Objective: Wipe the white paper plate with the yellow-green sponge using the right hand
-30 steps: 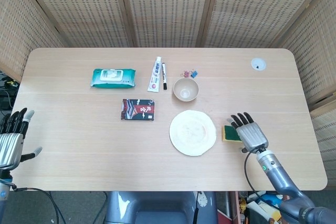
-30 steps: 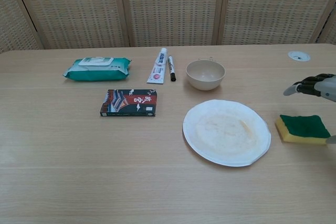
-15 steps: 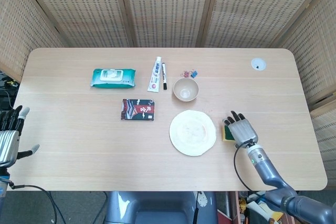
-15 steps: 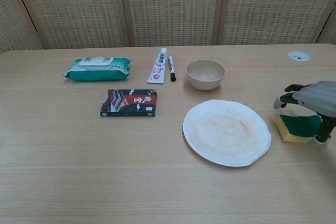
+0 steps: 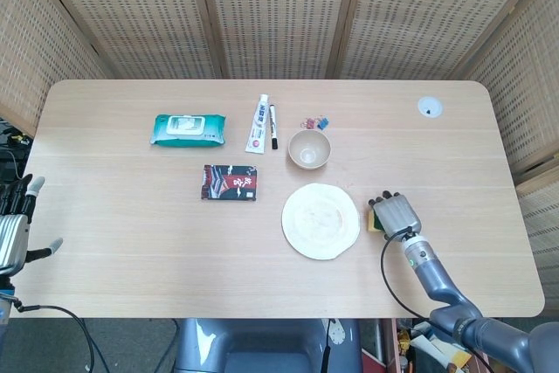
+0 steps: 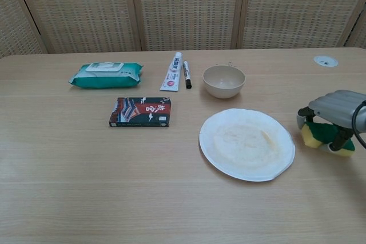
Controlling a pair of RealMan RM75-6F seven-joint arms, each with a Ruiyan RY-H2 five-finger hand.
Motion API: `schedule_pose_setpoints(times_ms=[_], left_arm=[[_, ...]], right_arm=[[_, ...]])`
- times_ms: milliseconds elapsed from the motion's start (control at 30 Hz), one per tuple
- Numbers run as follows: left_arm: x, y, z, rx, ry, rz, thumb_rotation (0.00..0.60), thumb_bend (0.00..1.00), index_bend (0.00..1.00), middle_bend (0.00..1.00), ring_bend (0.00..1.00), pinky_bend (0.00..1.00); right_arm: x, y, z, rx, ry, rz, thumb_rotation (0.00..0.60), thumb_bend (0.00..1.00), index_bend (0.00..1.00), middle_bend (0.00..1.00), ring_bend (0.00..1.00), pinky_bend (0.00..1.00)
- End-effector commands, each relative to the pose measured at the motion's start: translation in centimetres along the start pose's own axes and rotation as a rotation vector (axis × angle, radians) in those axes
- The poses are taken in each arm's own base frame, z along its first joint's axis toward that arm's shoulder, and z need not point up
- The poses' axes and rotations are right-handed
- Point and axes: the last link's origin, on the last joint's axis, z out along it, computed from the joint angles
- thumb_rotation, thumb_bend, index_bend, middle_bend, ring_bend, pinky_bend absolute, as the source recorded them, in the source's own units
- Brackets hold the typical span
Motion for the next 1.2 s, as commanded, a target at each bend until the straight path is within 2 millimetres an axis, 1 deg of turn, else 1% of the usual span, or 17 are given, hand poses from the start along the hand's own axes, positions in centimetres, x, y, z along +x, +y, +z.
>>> schedule_pose_setpoints(times_ms=[33,67,133,300,400,533,633,733,767,867,967,1100,1200], left_arm=[[0.0,0.0,0.0,0.001,-0.002,0.001,0.6,0.0,0.0,0.0,0.0,0.0],[-0.1,0.0,0.1,0.002,-0.005,0.0,0.6,0.0,0.0,0.0,0.0,0.0],[-0.1,0.0,0.1,0.003,-0.008,0.0,0.6,0.0,0.0,0.0,0.0,0.0],[-0.1,0.0,0.2,0.002,-0.01,-0.001,0.6,0.0,0.0,0.0,0.0,0.0],[-0.2,0.0,0.3,0.001,-0.013,-0.002,0.6,0.0,0.0,0.0,0.0,0.0],[-0.2,0.1,0.4,0.001,-0.018,-0.002,0.6,0.0,0.0,0.0,0.0,0.0],[-0.2,0.1,0.5,0.003,-0.022,-0.003,0.6,0.0,0.0,0.0,0.0,0.0],[-0.2,-0.1,0.6,0.011,-0.027,-0.002,0.6,0.0,0.0,0.0,0.0,0.0],[-0.2,-0.1,0.7,0.013,-0.028,-0.002,0.6,0.0,0.0,0.0,0.0,0.0],[-0.2,-0.2,0.9,0.02,-0.031,-0.003,0.6,0.0,0.0,0.0,0.0,0.0],[-0.3,-0.3,1.1,0.025,-0.037,-0.004,0.6,0.0,0.0,0.0,0.0,0.0],[-0.4,-0.4,1.3,0.032,-0.044,-0.003,0.6,0.0,0.0,0.0,0.0,0.0],[-0.4,-0.4,1.3,0.033,-0.044,-0.005,0.6,0.0,0.0,0.0,0.0,0.0]], right_arm=[[0.7,-0.3,-0.2,0.025,0.056,0.018,0.6,0.35,0.41,0.48,0.32,0.49],[1.4,-0.5,-0.2,0.042,0.087,0.027,0.6,0.37,0.42,0.49,0.33,0.5],[2.1,-0.6,-0.4,0.07,0.113,0.041,0.6,0.39,0.42,0.5,0.34,0.51],[4.2,-1.3,-0.5,0.155,0.156,0.13,0.6,0.39,0.42,0.5,0.34,0.51],[5.9,-1.8,-0.3,0.233,0.185,0.173,0.6,0.39,0.42,0.5,0.34,0.51],[8.3,-2.9,0.6,0.326,0.186,0.294,0.6,0.39,0.42,0.5,0.34,0.51],[9.4,-3.5,1.6,0.369,0.164,0.343,0.6,0.39,0.42,0.5,0.34,0.51],[10.0,-4.3,2.7,0.39,0.135,0.347,0.6,0.39,0.42,0.5,0.34,0.51],[10.0,-4.4,2.9,0.393,0.132,0.351,0.6,0.39,0.42,0.5,0.34,0.51],[9.9,-5.6,3.6,0.414,0.111,0.398,0.6,0.39,0.42,0.5,0.34,0.51],[9.5,-6.6,4.3,0.43,0.114,0.415,0.6,0.4,0.42,0.51,0.34,0.51],[8.4,-7.4,5.2,0.434,0.127,0.411,0.6,0.41,0.42,0.52,0.35,0.51],[6.9,-7.7,5.8,0.429,0.115,0.399,0.6,0.41,0.42,0.52,0.35,0.51]])
